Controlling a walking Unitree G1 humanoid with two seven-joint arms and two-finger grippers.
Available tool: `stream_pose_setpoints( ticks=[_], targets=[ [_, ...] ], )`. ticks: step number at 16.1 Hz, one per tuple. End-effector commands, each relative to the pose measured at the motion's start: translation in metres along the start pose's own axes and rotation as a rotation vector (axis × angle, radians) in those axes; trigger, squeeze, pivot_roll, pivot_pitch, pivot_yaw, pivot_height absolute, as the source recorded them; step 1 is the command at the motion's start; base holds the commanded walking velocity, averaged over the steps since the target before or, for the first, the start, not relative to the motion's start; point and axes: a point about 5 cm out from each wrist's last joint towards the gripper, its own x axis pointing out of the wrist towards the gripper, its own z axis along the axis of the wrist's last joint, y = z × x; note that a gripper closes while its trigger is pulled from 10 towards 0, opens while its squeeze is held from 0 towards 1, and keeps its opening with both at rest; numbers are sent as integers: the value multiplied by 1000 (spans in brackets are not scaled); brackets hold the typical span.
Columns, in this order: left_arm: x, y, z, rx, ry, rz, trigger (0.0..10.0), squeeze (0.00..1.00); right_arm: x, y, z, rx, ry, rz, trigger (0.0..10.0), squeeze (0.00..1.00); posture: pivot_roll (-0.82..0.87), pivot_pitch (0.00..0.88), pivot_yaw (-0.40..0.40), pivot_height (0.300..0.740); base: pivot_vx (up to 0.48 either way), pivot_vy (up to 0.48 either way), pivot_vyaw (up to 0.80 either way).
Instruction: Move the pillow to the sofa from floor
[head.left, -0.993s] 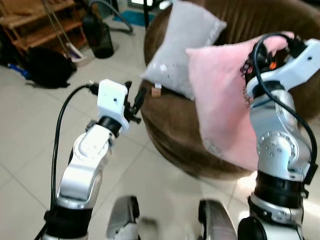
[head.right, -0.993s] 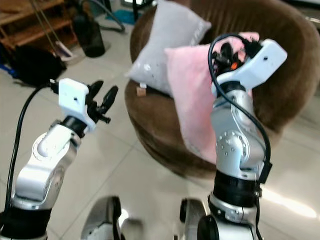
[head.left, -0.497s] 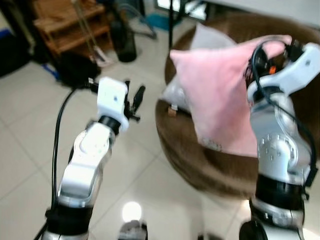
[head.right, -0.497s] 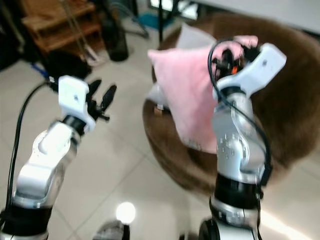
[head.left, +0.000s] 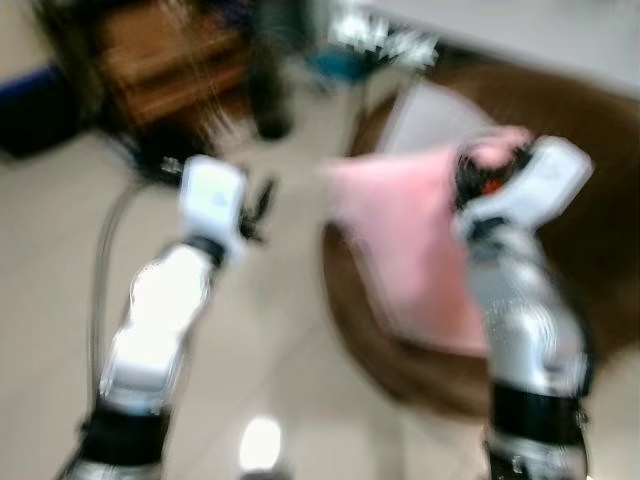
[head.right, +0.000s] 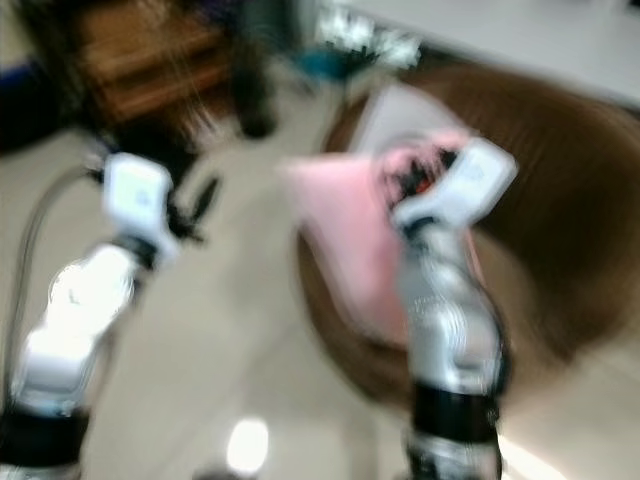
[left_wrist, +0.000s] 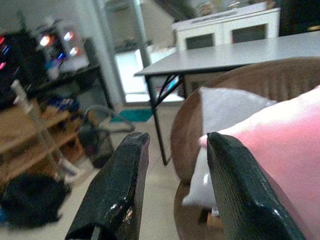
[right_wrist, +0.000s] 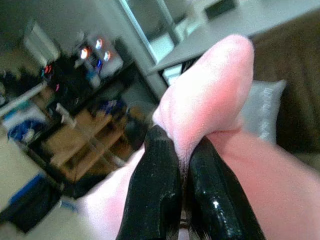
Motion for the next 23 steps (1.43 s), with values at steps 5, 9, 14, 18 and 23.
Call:
stream_pose_setpoints(
  ticks=[5, 9, 14, 18, 23],
  targets=[
    [5, -11, 7, -1, -36, -64, 10000, 0, 0, -7, 10, -7, -59, -18, 10000, 0, -20, 0, 40, 740, 360, 0, -640],
    [5, -11, 7, 6, -36, -77, 10000, 0, -2, -9, 5, 3, -45, -24, 10000, 0, -17, 0, 44, 740, 346, 0, 0],
    [4, -12, 7, 9, -34, -91, 10000, 0, -2, -10, 3, -16, -46, -24, 10000, 0, -15, 0, 45, 740, 339, 0, 0],
    [-4, -19, -7, 67, 38, -172, 10000, 0, -5, -6, -3, -37, 9, 15, 10000, 0, -17, 0, 52, 740, 148, 0, 0],
    [-15, -18, -13, 73, 64, -236, 10000, 0, -8, 1, 5, -58, 56, 58, 10000, 0, -23, 15, 42, 740, 0, 0, 0]
  ],
)
